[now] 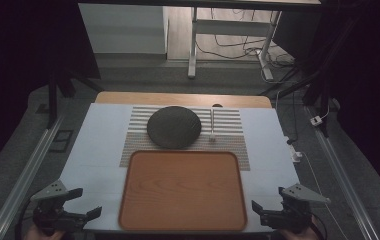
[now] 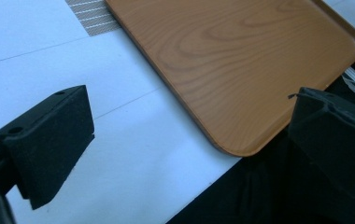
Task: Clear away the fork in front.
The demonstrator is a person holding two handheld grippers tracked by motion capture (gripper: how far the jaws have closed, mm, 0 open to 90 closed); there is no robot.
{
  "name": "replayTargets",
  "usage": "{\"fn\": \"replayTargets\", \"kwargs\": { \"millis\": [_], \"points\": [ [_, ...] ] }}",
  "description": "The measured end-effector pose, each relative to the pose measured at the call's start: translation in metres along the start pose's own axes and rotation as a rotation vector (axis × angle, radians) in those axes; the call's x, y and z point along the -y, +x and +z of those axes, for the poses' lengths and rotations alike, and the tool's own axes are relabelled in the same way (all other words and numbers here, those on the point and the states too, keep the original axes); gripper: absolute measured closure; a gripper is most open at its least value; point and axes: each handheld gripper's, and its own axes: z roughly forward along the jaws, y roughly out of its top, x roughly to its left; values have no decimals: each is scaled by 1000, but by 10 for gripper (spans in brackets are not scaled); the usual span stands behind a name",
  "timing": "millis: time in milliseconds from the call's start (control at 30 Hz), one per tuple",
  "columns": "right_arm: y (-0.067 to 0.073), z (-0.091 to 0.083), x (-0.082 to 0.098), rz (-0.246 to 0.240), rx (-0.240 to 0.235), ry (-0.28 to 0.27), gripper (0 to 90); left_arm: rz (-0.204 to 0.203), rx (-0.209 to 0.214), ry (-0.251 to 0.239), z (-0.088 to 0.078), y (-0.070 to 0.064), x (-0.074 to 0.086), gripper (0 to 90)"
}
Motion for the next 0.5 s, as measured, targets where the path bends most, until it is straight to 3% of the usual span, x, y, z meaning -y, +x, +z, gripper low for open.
{"fn": "replayTargets", "kwargs": {
  "millis": [500],
  "points": [
    [1,2,0,-2,-12,30,0,4,5,14,2,1,-1,0]
  ]
}}
